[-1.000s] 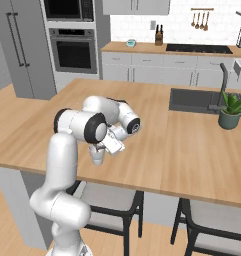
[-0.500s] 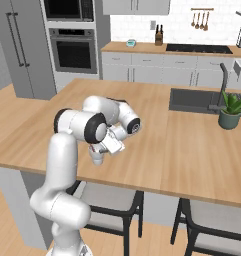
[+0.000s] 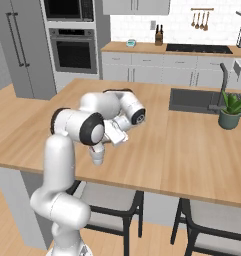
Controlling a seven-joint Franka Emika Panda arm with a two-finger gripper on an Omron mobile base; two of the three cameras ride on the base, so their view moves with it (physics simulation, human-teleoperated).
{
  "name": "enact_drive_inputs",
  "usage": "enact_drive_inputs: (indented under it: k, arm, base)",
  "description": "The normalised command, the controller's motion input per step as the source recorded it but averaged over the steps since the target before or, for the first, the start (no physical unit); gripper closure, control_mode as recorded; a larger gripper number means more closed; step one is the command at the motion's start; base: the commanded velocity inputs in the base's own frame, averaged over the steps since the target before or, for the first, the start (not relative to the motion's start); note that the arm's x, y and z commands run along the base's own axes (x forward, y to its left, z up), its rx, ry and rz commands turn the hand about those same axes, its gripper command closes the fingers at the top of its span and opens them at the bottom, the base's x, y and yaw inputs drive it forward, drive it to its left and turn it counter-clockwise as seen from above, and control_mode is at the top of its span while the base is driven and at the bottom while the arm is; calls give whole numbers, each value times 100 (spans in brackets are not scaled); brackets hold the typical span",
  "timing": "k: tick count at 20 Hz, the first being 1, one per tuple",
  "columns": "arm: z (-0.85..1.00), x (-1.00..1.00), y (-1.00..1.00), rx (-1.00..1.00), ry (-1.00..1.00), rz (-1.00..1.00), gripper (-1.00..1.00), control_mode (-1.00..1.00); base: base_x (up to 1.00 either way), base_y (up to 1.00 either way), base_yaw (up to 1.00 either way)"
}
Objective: Take a straw from the drawer in front and place it inside the glass cup on the dining counter.
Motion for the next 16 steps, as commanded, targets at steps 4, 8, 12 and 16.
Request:
enact_drive_inputs:
  k: [4,8,12,16]
  arm:
    - [76,-44,1,0,-11,-11,-100,-100]
    - [85,-55,13,-4,-13,-10,-100,-100]
    - [88,-57,20,-9,-13,-9,-100,-100]
    - [77,-54,31,-10,-8,-11,-100,-100]
  base:
    - [0,0,0]
    - [0,0,0]
    - [0,0,0]
    - [0,0,0]
